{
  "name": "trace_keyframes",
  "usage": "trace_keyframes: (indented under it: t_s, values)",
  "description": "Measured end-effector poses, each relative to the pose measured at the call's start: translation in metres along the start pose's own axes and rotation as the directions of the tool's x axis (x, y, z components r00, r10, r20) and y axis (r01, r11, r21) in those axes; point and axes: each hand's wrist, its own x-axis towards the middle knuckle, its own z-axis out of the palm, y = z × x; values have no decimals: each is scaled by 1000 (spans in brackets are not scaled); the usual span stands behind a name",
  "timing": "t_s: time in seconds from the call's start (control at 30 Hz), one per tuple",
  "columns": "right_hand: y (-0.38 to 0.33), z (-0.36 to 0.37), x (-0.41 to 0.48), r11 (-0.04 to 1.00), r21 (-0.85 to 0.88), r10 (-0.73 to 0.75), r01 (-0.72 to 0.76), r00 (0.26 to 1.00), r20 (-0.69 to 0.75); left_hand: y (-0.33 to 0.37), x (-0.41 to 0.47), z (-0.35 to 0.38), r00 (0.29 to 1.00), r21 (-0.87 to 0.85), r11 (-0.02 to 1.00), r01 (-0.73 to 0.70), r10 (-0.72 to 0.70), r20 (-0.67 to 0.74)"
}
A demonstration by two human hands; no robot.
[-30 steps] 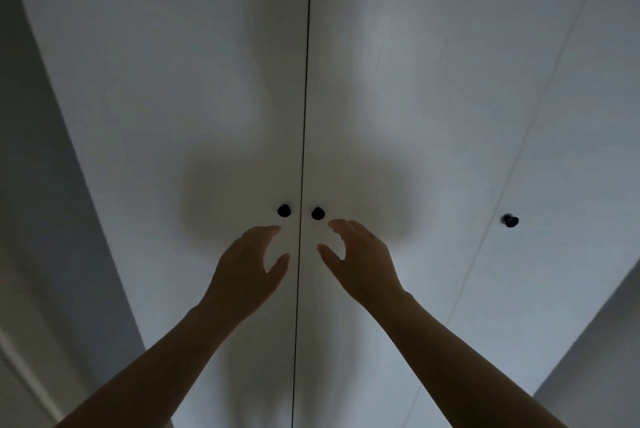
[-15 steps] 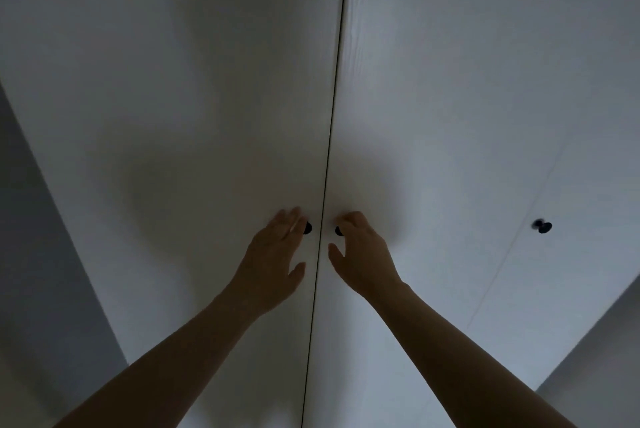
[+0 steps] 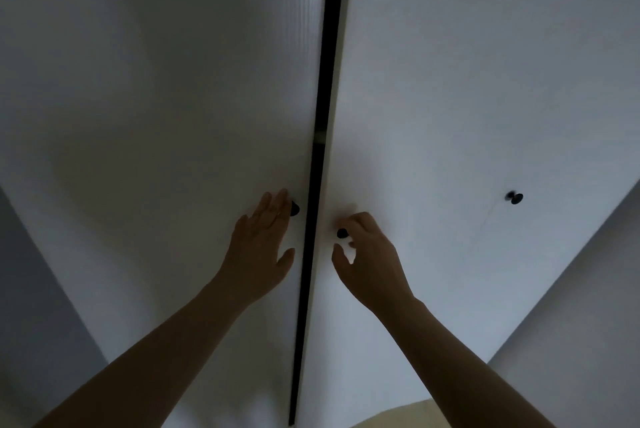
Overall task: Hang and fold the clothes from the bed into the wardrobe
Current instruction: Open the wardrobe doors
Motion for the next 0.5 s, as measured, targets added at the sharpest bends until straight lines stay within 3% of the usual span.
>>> trace_keyframes:
  t_s: [0.1,0.17,0.23,0.3,0.5]
  values:
    - [-1,-10,-15,1000,16,7,-7,1000,-16,19,1,-8,988,-255,967,-26,-13,-151]
    - [-1,-19,-25,1000,12,5,-5,1000,-21,40,3,-23,967,-516,852,-91,-49,-251]
    - [-1,-28,-36,1000,6,0,0,1000,-21,62,3,-39,962,-674,727,-134,-67,-264]
    - [-2,-40,-47,1000,5,-2,2,1000,-17,81,1,-55,965,-733,663,-155,-57,-256]
    - [1,-66,-86,999,-13,30,-30,999,-32,123,-19,-67,963,-677,716,-168,-29,-269]
